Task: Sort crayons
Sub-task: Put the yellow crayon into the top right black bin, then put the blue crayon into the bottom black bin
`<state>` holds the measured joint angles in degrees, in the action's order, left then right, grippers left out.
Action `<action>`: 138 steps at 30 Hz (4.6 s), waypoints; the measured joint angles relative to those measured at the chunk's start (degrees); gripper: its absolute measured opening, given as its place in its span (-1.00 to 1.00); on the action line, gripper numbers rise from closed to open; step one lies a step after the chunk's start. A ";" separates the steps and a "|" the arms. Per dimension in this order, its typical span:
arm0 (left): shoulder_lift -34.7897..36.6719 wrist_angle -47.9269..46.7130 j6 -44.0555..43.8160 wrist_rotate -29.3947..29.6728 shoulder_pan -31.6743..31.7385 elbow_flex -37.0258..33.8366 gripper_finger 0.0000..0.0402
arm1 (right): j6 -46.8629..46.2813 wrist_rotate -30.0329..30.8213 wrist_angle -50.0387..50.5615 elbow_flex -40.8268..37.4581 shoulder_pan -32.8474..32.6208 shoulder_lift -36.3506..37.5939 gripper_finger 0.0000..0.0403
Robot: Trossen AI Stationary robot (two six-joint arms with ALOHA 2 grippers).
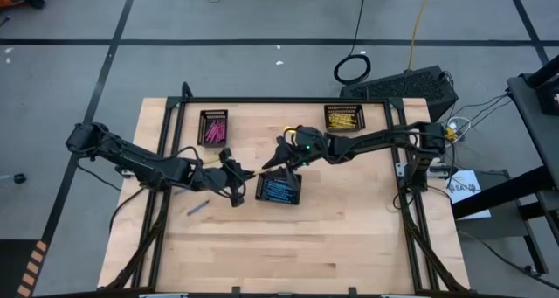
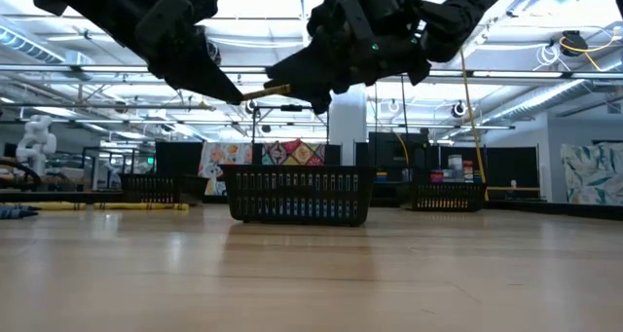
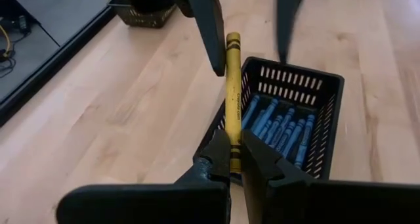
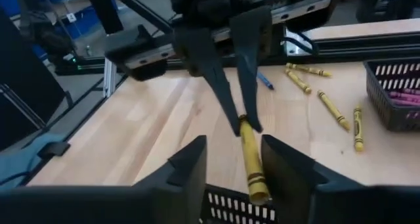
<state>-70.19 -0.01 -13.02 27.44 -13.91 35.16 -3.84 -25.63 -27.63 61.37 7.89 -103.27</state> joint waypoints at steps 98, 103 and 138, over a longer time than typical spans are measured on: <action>0.02 -8.60 -9.00 10.53 -1.11 0.02 0.03 | 11.50 6.49 37.31 -16.18 47.27 20.08 -0.26; 0.02 -8.00 -8.68 10.12 -1.11 0.02 0.03 | 11.85 7.52 37.85 -15.96 47.27 24.48 -0.09; 1.15 3.40 6.08 12.34 0.57 0.02 0.02 | 14.59 -0.75 35.56 -15.97 40.65 28.82 0.43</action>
<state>-69.04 3.39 -6.94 39.78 -13.35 35.18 10.75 -26.38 7.92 45.40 48.54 -74.46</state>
